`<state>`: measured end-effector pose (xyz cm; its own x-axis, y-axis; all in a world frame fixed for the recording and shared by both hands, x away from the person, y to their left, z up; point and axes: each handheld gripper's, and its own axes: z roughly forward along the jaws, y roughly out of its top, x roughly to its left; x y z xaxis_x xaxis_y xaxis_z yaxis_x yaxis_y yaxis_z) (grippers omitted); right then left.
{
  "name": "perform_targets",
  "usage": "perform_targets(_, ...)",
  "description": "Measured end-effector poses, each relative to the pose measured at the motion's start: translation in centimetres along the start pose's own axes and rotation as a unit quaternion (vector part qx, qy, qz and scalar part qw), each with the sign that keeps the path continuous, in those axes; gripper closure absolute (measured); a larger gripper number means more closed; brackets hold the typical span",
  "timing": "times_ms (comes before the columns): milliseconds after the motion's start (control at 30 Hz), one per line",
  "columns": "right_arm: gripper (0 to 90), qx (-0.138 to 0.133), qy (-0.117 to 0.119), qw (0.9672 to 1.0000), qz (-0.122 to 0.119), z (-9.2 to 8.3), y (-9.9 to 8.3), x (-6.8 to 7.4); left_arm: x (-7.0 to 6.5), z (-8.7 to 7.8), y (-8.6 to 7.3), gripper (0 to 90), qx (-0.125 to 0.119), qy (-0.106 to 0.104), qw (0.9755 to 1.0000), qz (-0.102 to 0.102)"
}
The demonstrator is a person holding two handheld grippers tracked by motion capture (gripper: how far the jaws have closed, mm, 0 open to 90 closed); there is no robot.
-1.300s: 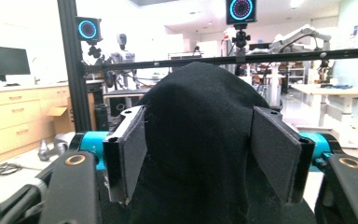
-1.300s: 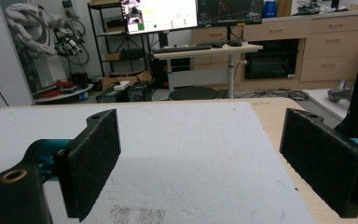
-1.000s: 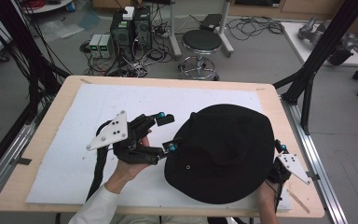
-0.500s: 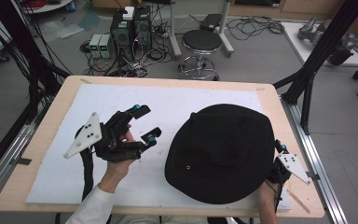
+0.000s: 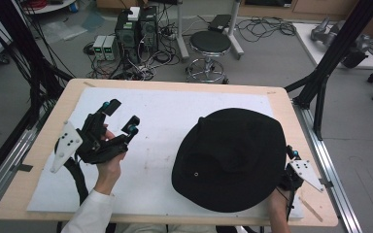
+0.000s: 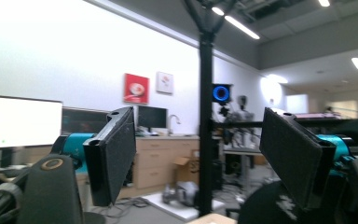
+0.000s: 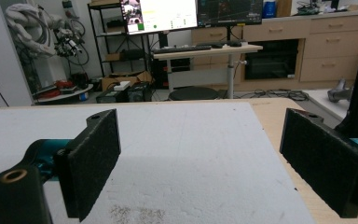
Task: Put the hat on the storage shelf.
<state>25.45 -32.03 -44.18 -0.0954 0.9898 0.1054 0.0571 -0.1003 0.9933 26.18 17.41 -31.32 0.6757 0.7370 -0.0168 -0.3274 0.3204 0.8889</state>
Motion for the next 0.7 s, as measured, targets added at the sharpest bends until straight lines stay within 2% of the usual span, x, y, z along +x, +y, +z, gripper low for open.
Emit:
perform_targets(300,11.4,-0.001,-0.001,1.0,0.0,0.0,0.0,0.0,1.1,-1.0,0.3,26.7,0.001,0.047,0.9987,0.017)
perform_targets(500,11.4,-0.001,-0.001,1.0,-0.002,0.0,0.0,0.0,1.9,-1.8,0.5,26.2,0.001,0.081,0.9964,0.025)
perform_targets(700,11.5,0.0,-0.001,1.0,-0.002,0.0,0.0,0.0,2.9,-2.7,0.6,24.8,0.008,0.115,0.9927,0.036)
